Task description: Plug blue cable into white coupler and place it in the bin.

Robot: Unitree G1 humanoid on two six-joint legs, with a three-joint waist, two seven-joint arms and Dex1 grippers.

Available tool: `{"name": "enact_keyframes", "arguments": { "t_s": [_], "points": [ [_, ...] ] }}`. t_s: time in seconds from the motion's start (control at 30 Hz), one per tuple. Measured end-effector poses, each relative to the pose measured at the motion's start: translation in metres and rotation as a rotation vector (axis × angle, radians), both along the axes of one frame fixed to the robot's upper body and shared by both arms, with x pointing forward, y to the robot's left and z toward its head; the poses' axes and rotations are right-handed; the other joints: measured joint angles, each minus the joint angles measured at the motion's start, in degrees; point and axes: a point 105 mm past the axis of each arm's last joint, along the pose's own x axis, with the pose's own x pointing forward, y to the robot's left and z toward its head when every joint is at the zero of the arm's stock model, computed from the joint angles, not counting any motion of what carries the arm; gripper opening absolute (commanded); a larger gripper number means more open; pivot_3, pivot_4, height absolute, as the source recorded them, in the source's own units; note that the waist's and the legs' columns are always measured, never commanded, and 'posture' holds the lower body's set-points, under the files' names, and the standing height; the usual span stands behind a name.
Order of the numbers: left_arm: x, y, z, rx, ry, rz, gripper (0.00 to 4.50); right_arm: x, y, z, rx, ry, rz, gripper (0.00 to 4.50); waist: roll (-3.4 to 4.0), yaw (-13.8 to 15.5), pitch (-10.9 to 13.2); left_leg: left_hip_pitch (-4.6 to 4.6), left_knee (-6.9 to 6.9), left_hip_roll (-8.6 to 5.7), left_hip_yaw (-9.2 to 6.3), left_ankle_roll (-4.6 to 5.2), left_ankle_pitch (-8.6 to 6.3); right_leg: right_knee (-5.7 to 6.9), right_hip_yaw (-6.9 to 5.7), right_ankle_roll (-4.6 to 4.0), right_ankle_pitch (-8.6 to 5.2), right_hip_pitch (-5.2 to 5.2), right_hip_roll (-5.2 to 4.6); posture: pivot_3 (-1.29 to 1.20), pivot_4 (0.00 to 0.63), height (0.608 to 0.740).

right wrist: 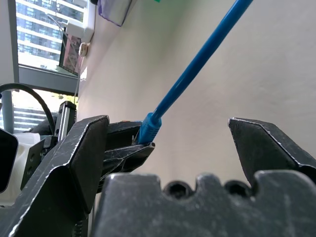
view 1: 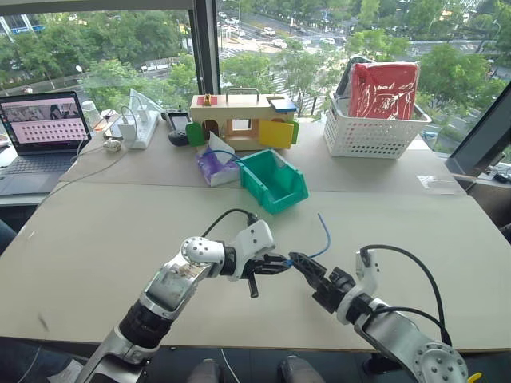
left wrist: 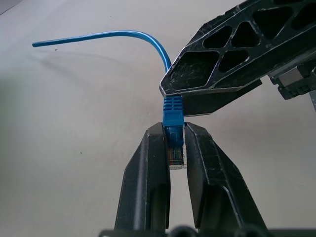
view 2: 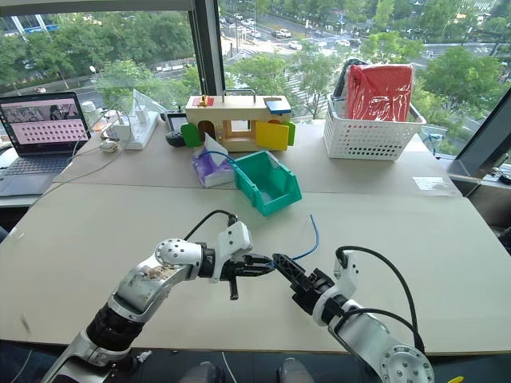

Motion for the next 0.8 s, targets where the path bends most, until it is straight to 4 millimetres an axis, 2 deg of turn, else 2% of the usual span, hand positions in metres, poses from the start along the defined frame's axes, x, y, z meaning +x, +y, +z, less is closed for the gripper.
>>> {"name": "enact_keyframes", "arguments": {
  "t_s": [0.03, 0.13, 0.23, 0.27, 0.37, 0.4, 0.47, 0.5, 0.6, 0.63, 0.8],
  "points": [
    [0.000, 0.000, 0.000, -0.001, 0.000, 0.002, 0.07, 0.000, 0.000, 0.000, 0.002, 0.000, 0.001, 3.79, 0.00, 0.00, 0.00, 0.00, 0.00, 0.00, 0.00, 0.00, 0.00, 0.00, 0.00, 0.00, 0.00, 0.00, 0.00, 0.00, 0.150, 0.740],
    [0.000, 0.000, 0.000, -0.005, 0.001, 0.006, 0.07, -0.001, 0.003, 0.000, 0.009, 0.002, 0.008, 2.74, 0.00, 0.00, 0.00, -0.01, 0.00, 0.00, 0.00, 0.00, 0.00, -0.01, 0.00, 0.00, 0.00, 0.00, -0.01, 0.00, 0.150, 0.740],
    [-0.001, -0.001, -0.001, -0.007, 0.002, 0.010, 0.07, -0.001, 0.004, 0.000, 0.011, 0.003, 0.012, 1.89, 0.00, 0.00, 0.00, -0.01, 0.00, 0.00, 0.00, 0.00, 0.00, -0.01, 0.00, -0.01, 0.00, 0.00, -0.01, 0.00, 0.150, 0.740],
    [-0.001, -0.001, -0.002, -0.007, 0.003, 0.011, 0.07, -0.001, 0.005, 0.000, 0.012, 0.003, 0.013, 1.38, 0.00, 0.00, 0.00, -0.01, 0.00, 0.00, 0.00, 0.00, 0.00, 0.00, 0.00, -0.01, 0.00, 0.00, -0.01, 0.00, 0.150, 0.740],
    [-0.001, -0.001, -0.002, -0.007, 0.006, 0.013, 0.07, -0.002, 0.006, -0.001, 0.015, 0.004, 0.018, 0.51, 0.00, -0.01, 0.00, 0.00, 0.00, 0.01, 0.00, 0.00, 0.00, 0.00, 0.00, -0.02, -0.01, 0.00, 0.00, 0.00, 0.150, 0.740],
    [-0.001, -0.001, -0.003, -0.007, 0.006, 0.013, 0.07, -0.002, 0.006, 0.000, 0.018, 0.002, 0.018, 0.03, 0.00, -0.01, 0.00, 0.00, 0.00, 0.01, 0.00, 0.00, 0.00, -0.01, 0.00, -0.02, -0.01, 0.00, 0.00, 0.00, 0.150, 0.740],
    [-0.001, -0.001, -0.003, -0.009, 0.006, 0.018, 0.07, -0.001, 0.006, 0.000, 0.021, 0.002, 0.015, 0.03, 0.00, 0.00, 0.00, -0.01, 0.00, 0.01, -0.01, 0.00, 0.00, -0.01, 0.00, -0.02, -0.01, -0.01, 0.00, 0.00, 0.150, 0.740],
    [-0.001, -0.001, -0.003, -0.010, 0.003, 0.022, 0.87, -0.001, 0.006, 0.000, 0.025, 0.000, 0.011, 0.00, 0.00, 0.00, 0.00, -0.01, -0.01, 0.01, -0.01, 0.00, 0.00, -0.01, 0.00, -0.02, -0.02, 0.00, -0.01, 0.00, 0.150, 0.740],
    [-0.002, 0.000, -0.002, -0.038, 0.056, 0.033, 1.54, 0.002, 0.004, 0.003, 0.045, -0.011, -0.020, 0.00, 0.00, -0.01, 0.00, -0.01, -0.01, 0.01, -0.01, 0.00, 0.00, -0.01, 0.00, -0.01, -0.01, -0.01, -0.01, 0.00, 0.150, 0.740],
    [-0.003, 0.001, -0.002, -0.049, 0.075, 0.036, 2.03, 0.003, 0.002, 0.003, 0.048, -0.016, -0.031, 0.00, 0.01, -0.03, 0.01, -0.01, -0.01, 0.02, -0.02, 0.00, 0.00, -0.01, 0.00, -0.01, -0.02, -0.02, -0.01, 0.00, 0.150, 0.740],
    [-0.005, 0.006, 0.006, -0.105, 0.125, 0.041, 3.68, 0.009, -0.012, 0.011, 0.069, -0.065, -0.114, 0.00, 0.02, -0.01, 0.01, -0.01, -0.01, 0.01, -0.02, 0.00, 0.00, -0.01, -0.01, 0.00, -0.02, -0.02, -0.01, 0.00, 0.150, 0.740]
  ]
}}
